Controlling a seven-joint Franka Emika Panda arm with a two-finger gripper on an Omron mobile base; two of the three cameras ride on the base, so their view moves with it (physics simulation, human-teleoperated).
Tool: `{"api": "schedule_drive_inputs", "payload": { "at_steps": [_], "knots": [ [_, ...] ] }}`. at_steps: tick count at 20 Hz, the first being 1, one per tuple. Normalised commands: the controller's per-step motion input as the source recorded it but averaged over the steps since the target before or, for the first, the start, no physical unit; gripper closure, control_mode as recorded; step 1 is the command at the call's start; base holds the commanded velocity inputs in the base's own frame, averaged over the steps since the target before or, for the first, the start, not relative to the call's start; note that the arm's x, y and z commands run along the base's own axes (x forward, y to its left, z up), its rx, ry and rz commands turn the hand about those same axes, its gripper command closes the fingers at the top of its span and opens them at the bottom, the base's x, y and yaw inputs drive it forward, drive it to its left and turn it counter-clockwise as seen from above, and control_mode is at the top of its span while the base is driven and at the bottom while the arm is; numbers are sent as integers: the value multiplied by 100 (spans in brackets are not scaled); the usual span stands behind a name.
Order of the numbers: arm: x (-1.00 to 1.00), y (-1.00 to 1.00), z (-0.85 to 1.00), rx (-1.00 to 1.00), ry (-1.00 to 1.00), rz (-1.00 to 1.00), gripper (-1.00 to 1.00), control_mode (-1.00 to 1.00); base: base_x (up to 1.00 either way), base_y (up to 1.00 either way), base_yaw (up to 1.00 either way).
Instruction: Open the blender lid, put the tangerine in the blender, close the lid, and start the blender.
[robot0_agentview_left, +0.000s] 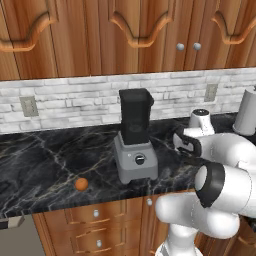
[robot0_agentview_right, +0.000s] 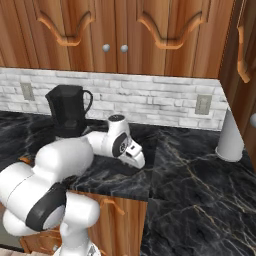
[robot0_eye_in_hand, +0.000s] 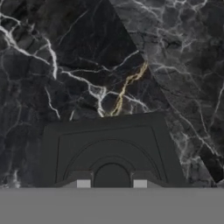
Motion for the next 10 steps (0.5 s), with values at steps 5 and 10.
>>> {"api": "schedule_drive_inputs", "payload": {
  "at_steps": [5,10],
  "knots": [
    [35,-5,-45,0,14,0,100,-100,0,0,0],
    [24,0,-34,0,7,0,100,-100,0,0,0]
  ]
}}
